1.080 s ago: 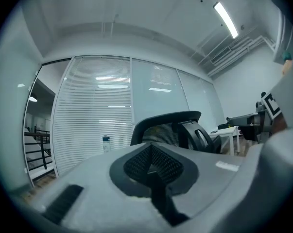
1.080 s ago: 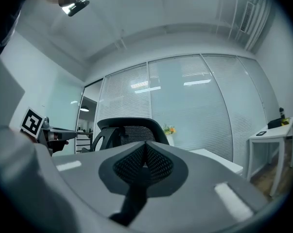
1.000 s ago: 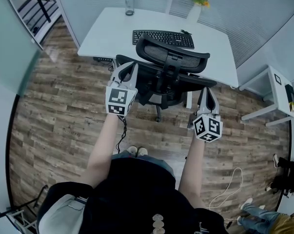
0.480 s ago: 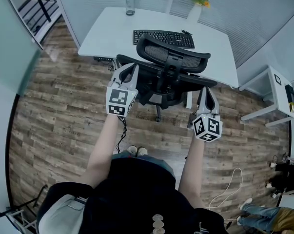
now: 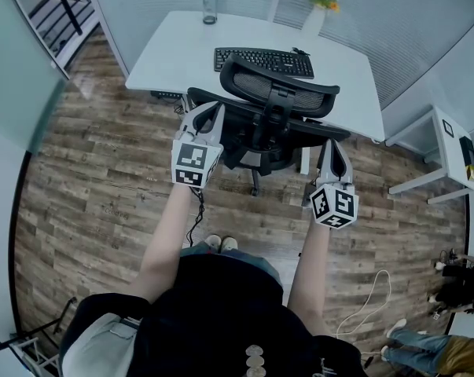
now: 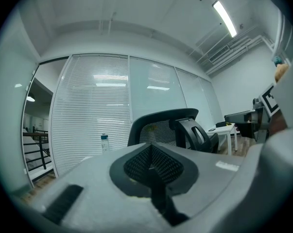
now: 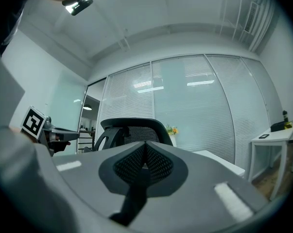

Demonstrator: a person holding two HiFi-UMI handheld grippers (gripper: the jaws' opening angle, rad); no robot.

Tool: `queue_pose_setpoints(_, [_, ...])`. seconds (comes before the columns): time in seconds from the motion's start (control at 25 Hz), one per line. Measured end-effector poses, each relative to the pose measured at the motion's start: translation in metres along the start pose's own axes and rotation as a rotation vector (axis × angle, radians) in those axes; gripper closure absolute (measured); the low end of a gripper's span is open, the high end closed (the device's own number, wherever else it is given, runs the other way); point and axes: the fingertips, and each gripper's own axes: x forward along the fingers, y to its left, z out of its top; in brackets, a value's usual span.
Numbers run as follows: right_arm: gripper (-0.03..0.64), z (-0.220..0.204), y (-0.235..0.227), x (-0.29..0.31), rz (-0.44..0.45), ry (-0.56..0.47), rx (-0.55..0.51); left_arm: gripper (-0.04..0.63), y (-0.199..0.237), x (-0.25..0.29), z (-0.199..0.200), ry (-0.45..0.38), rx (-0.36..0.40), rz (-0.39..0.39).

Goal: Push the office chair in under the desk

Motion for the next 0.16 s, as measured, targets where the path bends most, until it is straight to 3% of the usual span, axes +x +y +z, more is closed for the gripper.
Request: queue_pose_setpoints(0.16, [0.611,-0.0005,0.0,-0.0003,0.002,0.004,0.001,0.588,0.0,-0.0001,-0.0003,-0.001,-0.001,0.001])
